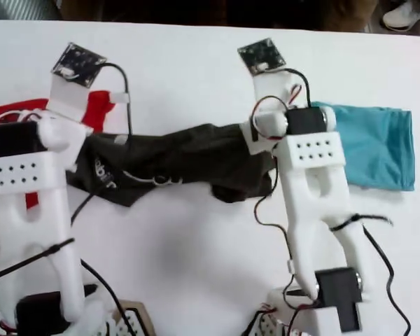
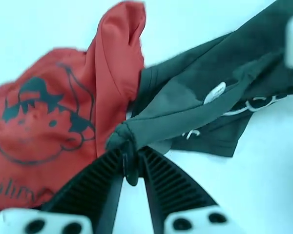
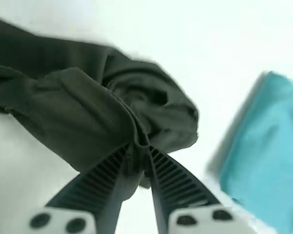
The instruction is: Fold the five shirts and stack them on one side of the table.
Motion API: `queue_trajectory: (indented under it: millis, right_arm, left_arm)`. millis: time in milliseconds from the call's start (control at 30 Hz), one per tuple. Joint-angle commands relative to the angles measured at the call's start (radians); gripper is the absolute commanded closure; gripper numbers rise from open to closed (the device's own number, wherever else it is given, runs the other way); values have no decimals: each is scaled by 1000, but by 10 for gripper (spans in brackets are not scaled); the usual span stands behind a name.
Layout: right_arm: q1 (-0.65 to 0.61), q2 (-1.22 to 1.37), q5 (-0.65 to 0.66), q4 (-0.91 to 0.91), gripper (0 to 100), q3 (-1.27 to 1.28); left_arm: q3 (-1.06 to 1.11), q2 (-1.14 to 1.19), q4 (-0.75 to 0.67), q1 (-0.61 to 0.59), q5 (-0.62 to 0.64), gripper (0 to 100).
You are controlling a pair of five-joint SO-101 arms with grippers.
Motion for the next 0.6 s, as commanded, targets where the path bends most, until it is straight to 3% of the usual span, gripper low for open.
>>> queue_trajectory:
  millis: [0, 233, 567]
  right_arm:
    - [39, -74, 6, -68, 979, -17]
    - [136, -82, -28, -16, 979, -358]
    - [216, -88, -28, 117, 980, -858]
  left_arm:
    - [-19, -23, -54, 71, 8, 973]
    - [-302, -23, -57, 89, 51, 973]
    - [-613, -25, 55, 100, 183, 973]
